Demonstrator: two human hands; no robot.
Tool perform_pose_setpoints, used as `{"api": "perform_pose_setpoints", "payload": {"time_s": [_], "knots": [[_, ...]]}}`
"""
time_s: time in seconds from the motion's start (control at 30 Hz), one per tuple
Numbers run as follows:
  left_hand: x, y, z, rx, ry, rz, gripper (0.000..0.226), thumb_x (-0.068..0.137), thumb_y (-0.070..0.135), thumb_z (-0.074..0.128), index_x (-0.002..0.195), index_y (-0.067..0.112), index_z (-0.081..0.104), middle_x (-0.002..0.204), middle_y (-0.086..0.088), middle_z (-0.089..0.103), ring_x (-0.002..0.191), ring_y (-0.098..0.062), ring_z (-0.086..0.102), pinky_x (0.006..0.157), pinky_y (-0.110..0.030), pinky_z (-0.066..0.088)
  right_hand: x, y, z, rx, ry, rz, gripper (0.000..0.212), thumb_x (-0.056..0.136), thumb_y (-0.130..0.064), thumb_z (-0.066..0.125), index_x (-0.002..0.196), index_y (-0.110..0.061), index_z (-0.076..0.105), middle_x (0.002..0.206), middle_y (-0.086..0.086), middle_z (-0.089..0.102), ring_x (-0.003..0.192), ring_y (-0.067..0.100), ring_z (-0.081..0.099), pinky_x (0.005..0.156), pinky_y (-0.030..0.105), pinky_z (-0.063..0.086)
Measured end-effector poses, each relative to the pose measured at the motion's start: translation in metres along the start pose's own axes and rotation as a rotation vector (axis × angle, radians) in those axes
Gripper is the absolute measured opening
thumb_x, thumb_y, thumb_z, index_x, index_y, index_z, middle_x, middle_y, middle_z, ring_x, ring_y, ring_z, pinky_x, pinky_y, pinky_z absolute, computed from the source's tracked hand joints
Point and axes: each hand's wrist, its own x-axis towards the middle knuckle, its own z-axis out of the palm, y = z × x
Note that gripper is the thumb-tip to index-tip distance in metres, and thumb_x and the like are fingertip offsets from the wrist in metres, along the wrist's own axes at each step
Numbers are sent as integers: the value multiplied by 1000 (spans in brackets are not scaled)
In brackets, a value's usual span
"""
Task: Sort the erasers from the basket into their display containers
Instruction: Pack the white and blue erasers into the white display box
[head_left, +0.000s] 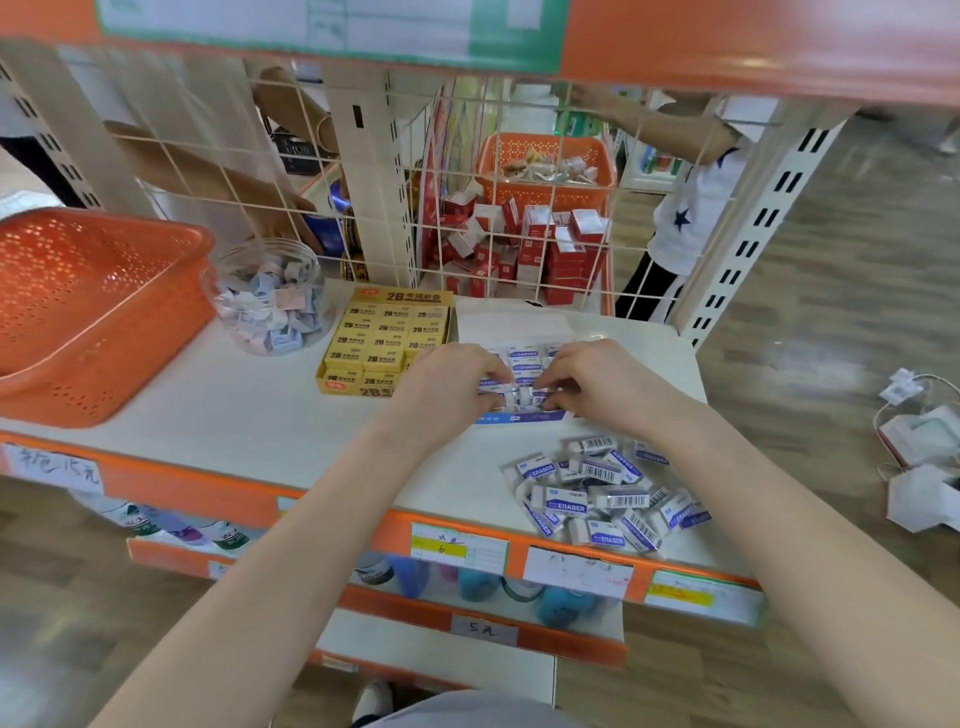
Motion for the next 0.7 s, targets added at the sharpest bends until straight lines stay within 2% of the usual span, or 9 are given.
{"api": "perform_pose_setpoints", "payload": {"time_s": [0.13, 0.43, 0.57, 0.63, 0.7], "knots": [[-2, -4, 3, 64, 63, -9, 30, 87, 35, 65, 116, 28, 65, 122, 8, 62, 115, -16, 52, 101, -34, 32, 3, -1, -1, 4, 21, 16, 26, 82, -22, 70, 107, -15, 71, 102, 2, 65, 91, 17, 58, 77, 21, 38], [0, -7, 7, 38, 69, 12, 33, 84, 42, 66, 114, 29, 67, 119, 7, 64, 107, -15, 58, 94, -29, 32, 9, -5, 9, 63, 113, -5, 14, 78, -19, 74, 90, -11, 71, 93, 3, 63, 81, 17, 57, 76, 28, 45], [3, -8, 7, -6, 67, 28, 25, 82, 44, 68, 105, 34, 71, 111, 8, 65, 96, -13, 57, 78, -26, 35, 8, -3, 13, 130, 143, -17, 7, 74, -15, 77, 78, -12, 73, 85, 3, 64, 77, 18, 59, 76, 34, 48], [5, -8, 8, -46, 89, 8, 20, 81, 44, 70, 98, 35, 73, 104, 8, 66, 86, -11, 53, 73, -25, 35, 7, -2, 10, 133, 116, -43, 7, 75, -15, 77, 82, -13, 76, 85, 4, 66, 79, 20, 60, 77, 29, 46], [6, -8, 10, -67, 96, -10, 18, 80, 44, 71, 95, 34, 73, 102, 10, 66, 84, -9, 50, 73, -25, 35, 5, 3, 4, 97, 100, -66, 13, 79, -14, 73, 92, -14, 77, 93, 5, 68, 87, 21, 61, 77, 19, 36]]}}
